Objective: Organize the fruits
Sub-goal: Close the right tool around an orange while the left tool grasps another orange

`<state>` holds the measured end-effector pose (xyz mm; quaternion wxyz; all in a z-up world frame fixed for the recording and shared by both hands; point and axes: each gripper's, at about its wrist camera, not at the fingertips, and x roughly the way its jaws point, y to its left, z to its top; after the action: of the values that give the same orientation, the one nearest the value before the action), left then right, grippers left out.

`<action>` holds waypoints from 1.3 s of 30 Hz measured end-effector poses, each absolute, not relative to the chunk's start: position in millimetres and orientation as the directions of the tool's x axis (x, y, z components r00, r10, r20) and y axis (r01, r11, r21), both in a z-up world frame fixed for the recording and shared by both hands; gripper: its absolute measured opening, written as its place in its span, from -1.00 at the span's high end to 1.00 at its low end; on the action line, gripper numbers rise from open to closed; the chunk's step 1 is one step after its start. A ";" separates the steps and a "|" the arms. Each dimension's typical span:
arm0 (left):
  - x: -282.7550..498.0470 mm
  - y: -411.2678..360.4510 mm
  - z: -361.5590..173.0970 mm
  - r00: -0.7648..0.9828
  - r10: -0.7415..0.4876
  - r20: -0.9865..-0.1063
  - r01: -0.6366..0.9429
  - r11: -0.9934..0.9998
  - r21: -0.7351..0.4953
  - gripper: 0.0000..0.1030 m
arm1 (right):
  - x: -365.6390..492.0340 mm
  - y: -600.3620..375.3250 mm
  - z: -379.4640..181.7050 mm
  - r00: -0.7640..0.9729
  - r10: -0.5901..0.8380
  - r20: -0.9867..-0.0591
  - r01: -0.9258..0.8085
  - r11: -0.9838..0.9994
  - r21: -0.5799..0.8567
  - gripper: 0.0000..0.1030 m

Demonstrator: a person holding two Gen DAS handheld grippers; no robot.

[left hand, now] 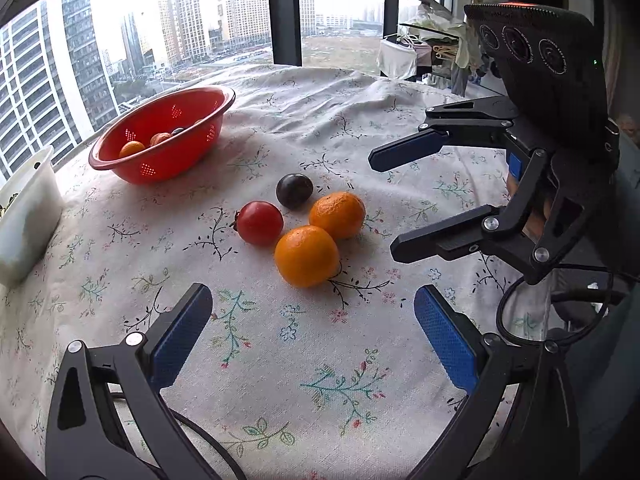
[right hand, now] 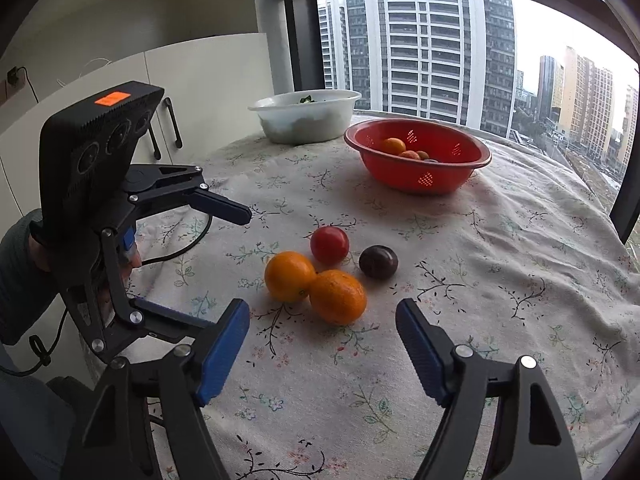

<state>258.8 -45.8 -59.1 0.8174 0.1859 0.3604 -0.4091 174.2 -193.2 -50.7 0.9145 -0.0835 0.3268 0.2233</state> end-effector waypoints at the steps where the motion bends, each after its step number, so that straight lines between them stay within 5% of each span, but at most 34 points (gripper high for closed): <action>1: 257.9 -45.2 -58.5 0.406 -0.535 -0.741 0.803 0.596 0.010 -0.99 | 175.4 -191.2 -50.8 0.684 0.348 -0.641 -0.465 0.885 -0.016 -0.47; 31: 274.7 -49.2 -55.1 0.411 -0.501 -0.762 0.791 0.612 0.025 -0.99 | 218.5 -171.7 -71.8 0.594 0.272 -0.757 -0.539 0.833 -0.123 0.24; 39: 285.3 -62.6 -56.7 0.406 -0.496 -0.768 0.789 0.613 0.022 -0.98 | 207.6 -183.7 -67.5 0.616 0.289 -0.733 -0.508 0.856 -0.089 0.25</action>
<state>285.3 -62.6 -56.7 0.8154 0.1952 0.3765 -0.3940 207.6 -183.7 -67.5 0.8869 -0.1455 0.3763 0.2249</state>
